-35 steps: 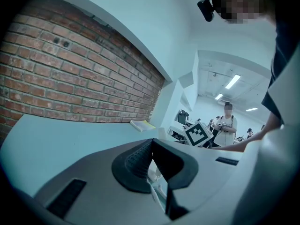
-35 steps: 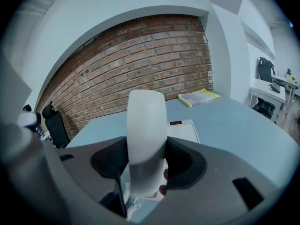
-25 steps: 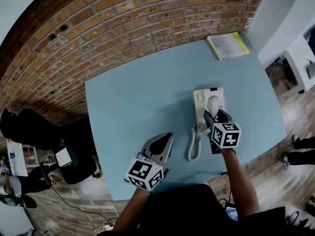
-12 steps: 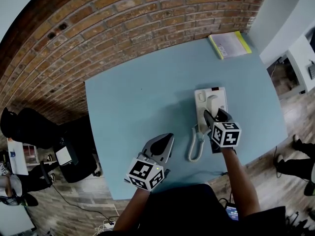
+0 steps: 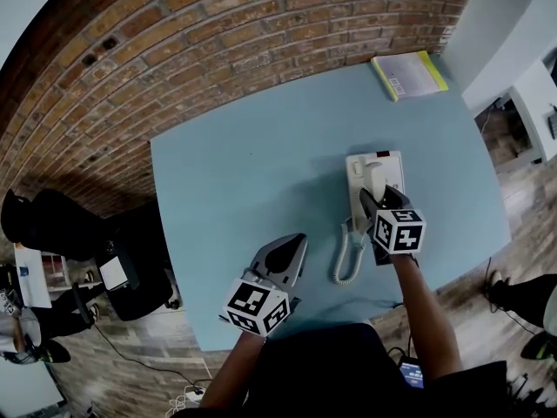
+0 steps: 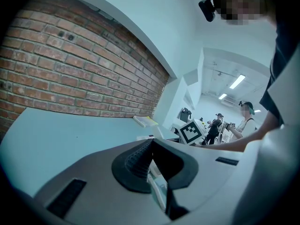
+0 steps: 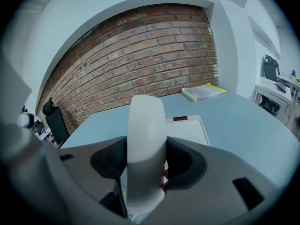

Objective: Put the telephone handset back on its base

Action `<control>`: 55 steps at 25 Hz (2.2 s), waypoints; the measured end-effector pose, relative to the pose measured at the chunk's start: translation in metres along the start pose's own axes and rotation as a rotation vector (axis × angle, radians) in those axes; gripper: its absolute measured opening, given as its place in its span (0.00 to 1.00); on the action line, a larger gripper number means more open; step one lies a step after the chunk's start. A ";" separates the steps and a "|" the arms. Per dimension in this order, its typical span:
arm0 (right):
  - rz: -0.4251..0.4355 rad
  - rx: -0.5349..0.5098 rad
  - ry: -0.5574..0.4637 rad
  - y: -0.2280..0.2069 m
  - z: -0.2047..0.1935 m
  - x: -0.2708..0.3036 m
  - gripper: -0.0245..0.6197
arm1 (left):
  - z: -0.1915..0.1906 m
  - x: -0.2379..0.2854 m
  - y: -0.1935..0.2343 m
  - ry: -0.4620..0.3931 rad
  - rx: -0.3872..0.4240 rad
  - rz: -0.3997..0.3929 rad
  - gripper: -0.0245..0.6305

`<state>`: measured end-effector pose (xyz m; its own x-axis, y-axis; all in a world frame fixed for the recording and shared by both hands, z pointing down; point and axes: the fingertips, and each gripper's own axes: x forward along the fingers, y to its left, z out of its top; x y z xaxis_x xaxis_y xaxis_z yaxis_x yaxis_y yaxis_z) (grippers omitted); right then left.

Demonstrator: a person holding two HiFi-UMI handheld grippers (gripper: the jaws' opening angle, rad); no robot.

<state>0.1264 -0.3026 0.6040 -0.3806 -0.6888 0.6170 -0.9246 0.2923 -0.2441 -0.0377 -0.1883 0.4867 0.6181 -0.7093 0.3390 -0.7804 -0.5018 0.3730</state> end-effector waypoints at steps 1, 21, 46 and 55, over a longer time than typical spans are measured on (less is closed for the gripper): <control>0.000 -0.001 0.001 0.000 0.000 0.001 0.39 | -0.001 0.001 0.000 0.002 0.000 0.000 0.05; 0.013 -0.002 0.028 -0.001 -0.001 0.023 0.39 | -0.007 0.002 0.005 0.020 -0.013 0.021 0.05; 0.014 0.020 0.053 -0.005 -0.006 0.044 0.39 | -0.013 0.007 0.008 0.039 -0.035 0.021 0.05; 0.014 0.023 0.060 -0.005 -0.009 0.049 0.39 | -0.016 0.008 0.008 0.044 -0.037 0.018 0.05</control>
<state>0.1123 -0.3321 0.6424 -0.3923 -0.6434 0.6574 -0.9197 0.2853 -0.2697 -0.0374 -0.1898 0.5059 0.6084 -0.6950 0.3833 -0.7878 -0.4703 0.3978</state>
